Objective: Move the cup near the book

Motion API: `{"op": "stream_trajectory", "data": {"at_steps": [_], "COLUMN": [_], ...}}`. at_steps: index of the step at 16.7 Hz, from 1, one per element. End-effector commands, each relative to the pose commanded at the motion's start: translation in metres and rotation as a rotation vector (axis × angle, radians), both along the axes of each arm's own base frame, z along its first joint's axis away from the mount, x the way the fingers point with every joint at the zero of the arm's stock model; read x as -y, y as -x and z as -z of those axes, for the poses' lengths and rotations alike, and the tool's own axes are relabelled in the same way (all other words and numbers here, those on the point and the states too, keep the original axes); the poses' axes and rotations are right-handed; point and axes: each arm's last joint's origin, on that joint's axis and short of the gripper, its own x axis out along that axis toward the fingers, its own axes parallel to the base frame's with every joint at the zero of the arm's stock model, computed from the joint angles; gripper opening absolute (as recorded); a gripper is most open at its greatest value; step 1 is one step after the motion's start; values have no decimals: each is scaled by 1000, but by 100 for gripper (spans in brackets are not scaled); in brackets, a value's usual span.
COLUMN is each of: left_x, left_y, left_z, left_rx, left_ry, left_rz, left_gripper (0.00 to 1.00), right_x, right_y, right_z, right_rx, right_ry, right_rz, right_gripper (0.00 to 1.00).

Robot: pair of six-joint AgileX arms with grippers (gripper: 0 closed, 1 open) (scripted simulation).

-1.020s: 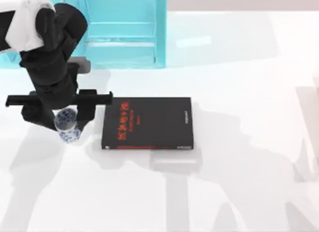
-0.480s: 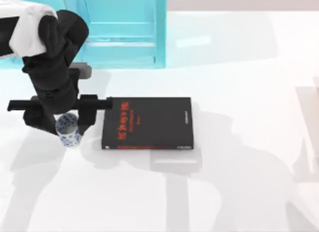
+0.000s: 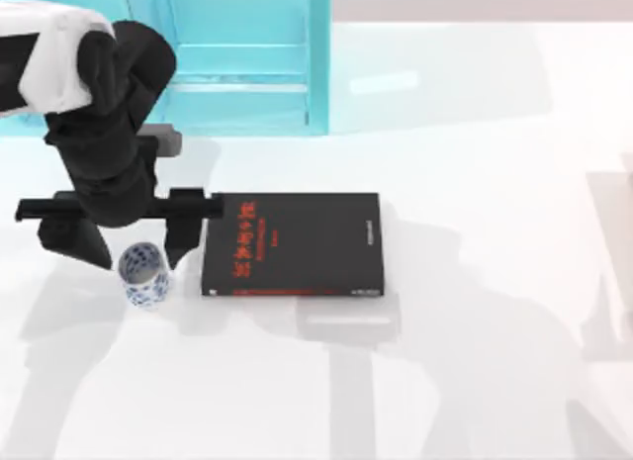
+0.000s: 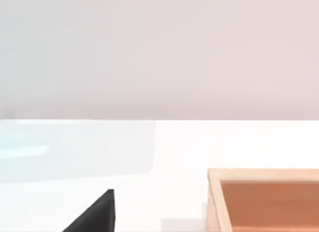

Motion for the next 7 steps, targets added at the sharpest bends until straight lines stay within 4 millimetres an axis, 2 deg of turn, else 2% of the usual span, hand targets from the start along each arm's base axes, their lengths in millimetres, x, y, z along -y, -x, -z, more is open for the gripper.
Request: {"op": "stream_trajectory", "data": {"at_steps": [1,2,7], "left_x": [0,0,0], "left_y": [0,0,0], "left_z": [0,0,0], "left_rx": [0,0,0], "left_ry": [0,0,0], "left_rz": [0,0,0], "left_gripper": [98,100,100], "right_x": [0,0,0], "right_y": [0,0,0], "right_z": [0,0,0], "right_rx": [0,0,0], "right_ry": [0,0,0], "right_rz": [0,0,0], "right_gripper": [100,100,100]}}
